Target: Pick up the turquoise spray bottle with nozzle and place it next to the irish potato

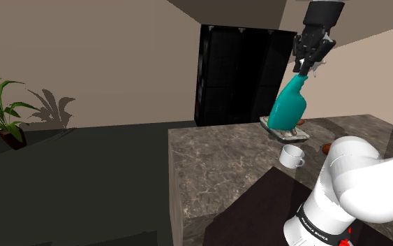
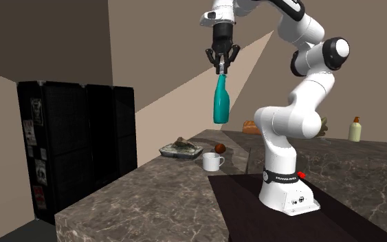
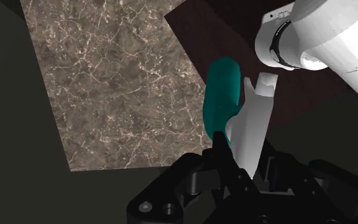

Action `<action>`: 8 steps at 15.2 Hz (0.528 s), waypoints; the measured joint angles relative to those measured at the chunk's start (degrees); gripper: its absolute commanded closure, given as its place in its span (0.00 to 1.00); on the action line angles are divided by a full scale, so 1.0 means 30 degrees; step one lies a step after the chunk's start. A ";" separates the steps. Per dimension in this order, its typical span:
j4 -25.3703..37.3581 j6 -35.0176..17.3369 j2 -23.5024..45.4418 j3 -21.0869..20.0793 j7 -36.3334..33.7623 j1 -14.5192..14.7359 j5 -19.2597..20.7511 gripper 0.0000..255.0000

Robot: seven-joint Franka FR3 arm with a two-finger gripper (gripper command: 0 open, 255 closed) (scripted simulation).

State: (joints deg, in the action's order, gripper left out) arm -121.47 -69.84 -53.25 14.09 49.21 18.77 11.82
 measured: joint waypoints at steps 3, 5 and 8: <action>0.0263 0.0631 -0.0617 0.1083 0.1280 -0.0209 0.1084 1.00; 0.0385 0.0870 -0.0903 0.1722 0.2016 -0.0294 0.1733 1.00; 0.0883 0.1364 -0.1296 0.2937 0.3443 -0.0409 0.2967 1.00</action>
State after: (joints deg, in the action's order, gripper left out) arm -118.82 -65.75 -57.14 22.90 59.54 17.54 20.72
